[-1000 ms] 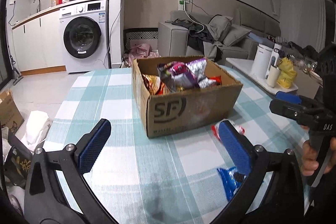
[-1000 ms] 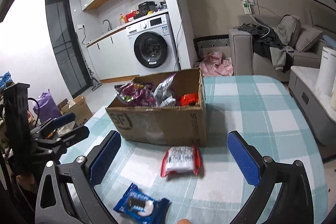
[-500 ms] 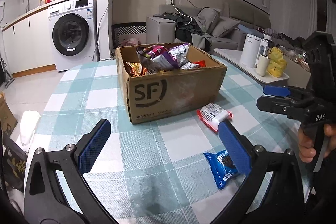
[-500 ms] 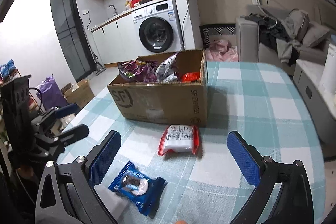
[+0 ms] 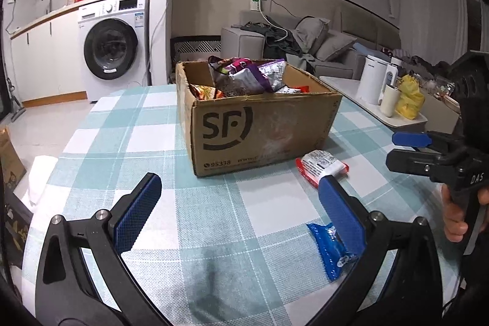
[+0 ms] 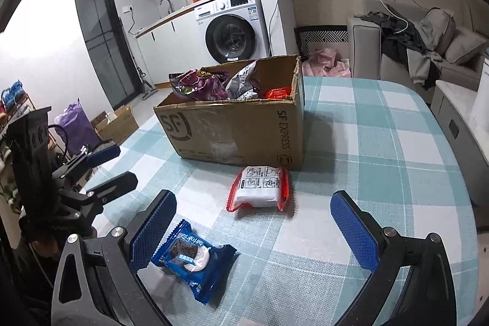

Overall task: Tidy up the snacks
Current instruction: 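Move both grippers back toward the red-white pack and blue Oreo pack, then grasp the blue Oreo pack with the left gripper while the right grasps the red-white cracker pack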

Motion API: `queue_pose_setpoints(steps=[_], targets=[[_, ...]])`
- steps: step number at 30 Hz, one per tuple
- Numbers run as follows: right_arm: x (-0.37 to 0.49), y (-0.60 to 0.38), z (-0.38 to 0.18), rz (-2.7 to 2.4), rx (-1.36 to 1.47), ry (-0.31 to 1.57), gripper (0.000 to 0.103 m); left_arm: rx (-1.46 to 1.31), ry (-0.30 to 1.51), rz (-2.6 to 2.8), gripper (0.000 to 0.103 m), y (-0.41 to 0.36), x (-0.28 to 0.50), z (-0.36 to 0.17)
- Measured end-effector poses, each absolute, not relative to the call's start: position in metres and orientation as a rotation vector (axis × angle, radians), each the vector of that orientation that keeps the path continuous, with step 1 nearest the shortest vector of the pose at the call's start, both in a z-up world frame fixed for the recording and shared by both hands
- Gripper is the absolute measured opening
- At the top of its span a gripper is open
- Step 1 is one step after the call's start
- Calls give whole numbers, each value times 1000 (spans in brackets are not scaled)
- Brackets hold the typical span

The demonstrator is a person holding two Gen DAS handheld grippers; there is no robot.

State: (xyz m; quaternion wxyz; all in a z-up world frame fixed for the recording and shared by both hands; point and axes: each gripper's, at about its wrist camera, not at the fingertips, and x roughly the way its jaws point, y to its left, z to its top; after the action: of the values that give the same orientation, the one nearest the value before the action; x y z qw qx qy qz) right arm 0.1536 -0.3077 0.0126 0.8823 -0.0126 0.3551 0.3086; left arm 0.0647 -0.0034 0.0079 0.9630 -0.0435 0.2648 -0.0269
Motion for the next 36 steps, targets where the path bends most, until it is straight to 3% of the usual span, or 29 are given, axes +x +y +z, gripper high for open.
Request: queue_pose_setpoints(steps=[36], targets=[[209, -257, -45, 532, -87, 925, 99, -117, 621, -53, 102, 2, 80, -13]])
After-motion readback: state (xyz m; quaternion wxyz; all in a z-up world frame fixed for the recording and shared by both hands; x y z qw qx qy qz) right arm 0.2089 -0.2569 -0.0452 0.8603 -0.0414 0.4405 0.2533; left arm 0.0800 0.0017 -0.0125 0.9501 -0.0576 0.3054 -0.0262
